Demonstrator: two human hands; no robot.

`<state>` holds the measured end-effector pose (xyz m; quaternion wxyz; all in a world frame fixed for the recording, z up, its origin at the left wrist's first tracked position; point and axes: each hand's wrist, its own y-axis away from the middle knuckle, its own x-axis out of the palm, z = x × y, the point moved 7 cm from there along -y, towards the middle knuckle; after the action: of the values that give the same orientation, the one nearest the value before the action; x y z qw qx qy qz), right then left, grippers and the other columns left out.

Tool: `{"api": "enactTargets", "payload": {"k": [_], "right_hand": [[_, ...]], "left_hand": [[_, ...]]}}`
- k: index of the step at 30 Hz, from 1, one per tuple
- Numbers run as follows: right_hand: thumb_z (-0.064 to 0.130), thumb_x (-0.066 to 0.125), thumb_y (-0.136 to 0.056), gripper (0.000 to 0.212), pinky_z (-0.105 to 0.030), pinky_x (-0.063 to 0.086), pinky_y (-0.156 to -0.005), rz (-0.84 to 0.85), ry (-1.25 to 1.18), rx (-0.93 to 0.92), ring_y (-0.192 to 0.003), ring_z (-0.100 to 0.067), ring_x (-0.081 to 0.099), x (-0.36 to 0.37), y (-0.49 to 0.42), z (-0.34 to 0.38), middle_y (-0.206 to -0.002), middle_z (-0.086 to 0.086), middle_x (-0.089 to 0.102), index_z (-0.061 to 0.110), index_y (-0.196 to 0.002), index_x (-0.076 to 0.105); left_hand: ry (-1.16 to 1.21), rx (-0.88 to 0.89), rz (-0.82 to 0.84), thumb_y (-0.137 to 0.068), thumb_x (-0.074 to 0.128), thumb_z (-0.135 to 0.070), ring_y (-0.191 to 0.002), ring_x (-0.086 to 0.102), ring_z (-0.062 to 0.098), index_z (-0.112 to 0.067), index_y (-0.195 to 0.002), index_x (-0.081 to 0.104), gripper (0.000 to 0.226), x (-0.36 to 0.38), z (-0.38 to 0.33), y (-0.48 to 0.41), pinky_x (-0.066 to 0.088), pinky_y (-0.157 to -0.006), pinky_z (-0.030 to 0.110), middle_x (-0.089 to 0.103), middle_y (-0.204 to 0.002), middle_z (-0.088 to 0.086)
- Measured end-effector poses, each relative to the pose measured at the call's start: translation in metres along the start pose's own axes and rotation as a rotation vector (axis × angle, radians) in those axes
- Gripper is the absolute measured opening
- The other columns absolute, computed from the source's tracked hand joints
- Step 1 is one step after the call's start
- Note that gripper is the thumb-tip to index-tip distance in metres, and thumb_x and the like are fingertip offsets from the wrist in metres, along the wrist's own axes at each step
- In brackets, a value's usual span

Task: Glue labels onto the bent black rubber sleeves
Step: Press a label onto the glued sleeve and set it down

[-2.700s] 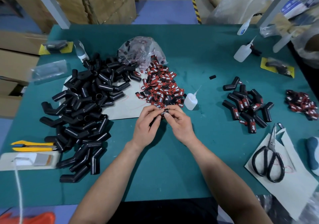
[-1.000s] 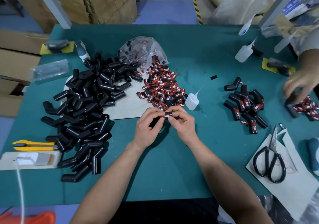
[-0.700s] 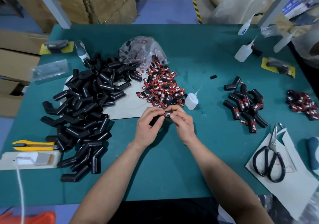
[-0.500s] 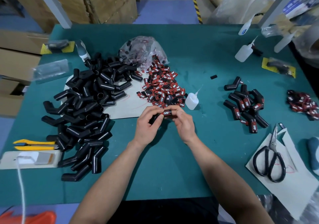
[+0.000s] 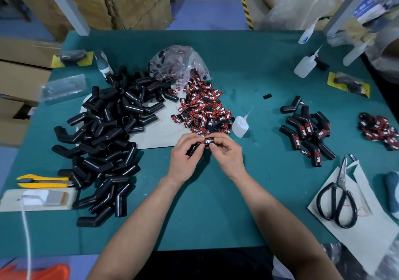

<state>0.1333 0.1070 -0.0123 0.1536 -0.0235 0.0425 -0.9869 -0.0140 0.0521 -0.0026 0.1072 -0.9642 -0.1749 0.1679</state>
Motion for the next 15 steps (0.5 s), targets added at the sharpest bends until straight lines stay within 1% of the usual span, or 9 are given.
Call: {"api": "enactTargets", "payload": {"k": [3,5,8,10,13,15], "right_hand": [[0.002,0.063,-0.090,0.011,-0.021,0.053,-0.086,-0.029,0.068,0.003,-0.097,-0.011,0.068,-0.0010,-0.0009,-0.0028,-0.104,0.004,0.071,0.002,-0.092,0.074],[0.001,0.062,-0.091,0.012,-0.021,0.053,-0.086,-0.043,0.111,-0.001,-0.096,-0.009,0.068,-0.0018,-0.0006,-0.0024,-0.104,0.004,0.071,0.002,-0.093,0.074],[0.003,0.060,-0.092,0.016,-0.027,0.055,-0.086,-0.052,0.175,-0.014,-0.095,-0.009,0.067,-0.0019,-0.0008,0.0007,-0.102,0.001,0.071,-0.001,-0.094,0.075],[0.004,0.056,-0.095,0.020,-0.030,0.056,-0.086,-0.052,0.184,-0.007,-0.095,-0.010,0.067,-0.0021,-0.0010,0.0020,-0.103,-0.001,0.071,0.000,-0.095,0.075],[0.006,0.050,-0.098,0.025,-0.022,0.052,-0.086,-0.042,0.137,0.013,-0.095,-0.007,0.067,-0.0027,-0.0015,0.0058,-0.104,-0.002,0.070,0.008,-0.098,0.074],[0.004,0.054,-0.096,0.019,-0.019,0.052,-0.085,-0.013,0.108,0.000,-0.094,-0.004,0.066,-0.0006,-0.0008,0.0066,-0.105,-0.004,0.069,0.006,-0.096,0.073]], "left_hand": [[-0.001,-0.002,-0.009,-0.094,0.067,-0.021,-0.110,0.063,0.002,-0.007,-0.109,0.076,0.022,0.0001,-0.0002,0.0004,0.046,-0.101,0.019,0.066,-0.112,-0.003],[-0.001,-0.007,-0.015,-0.094,0.067,-0.021,-0.109,0.064,0.003,-0.006,-0.108,0.077,0.023,-0.0005,0.0000,0.0006,0.047,-0.101,0.020,0.067,-0.112,0.000],[-0.001,-0.011,-0.015,-0.093,0.067,-0.022,-0.109,0.065,0.006,-0.005,-0.108,0.077,0.024,-0.0006,0.0009,0.0007,0.048,-0.100,0.022,0.068,-0.111,0.003],[0.006,-0.016,-0.017,-0.093,0.067,-0.022,-0.108,0.065,0.006,-0.007,-0.108,0.077,0.023,-0.0006,0.0013,0.0008,0.049,-0.101,0.023,0.068,-0.111,0.001],[0.010,-0.027,-0.021,-0.093,0.066,-0.022,-0.108,0.064,0.004,-0.009,-0.108,0.076,0.022,-0.0009,0.0008,0.0004,0.047,-0.100,0.021,0.067,-0.110,-0.007],[0.010,-0.029,-0.015,-0.094,0.066,-0.021,-0.108,0.064,0.002,-0.008,-0.108,0.076,0.022,-0.0008,0.0009,0.0003,0.046,-0.100,0.019,0.066,-0.111,-0.010]]}}
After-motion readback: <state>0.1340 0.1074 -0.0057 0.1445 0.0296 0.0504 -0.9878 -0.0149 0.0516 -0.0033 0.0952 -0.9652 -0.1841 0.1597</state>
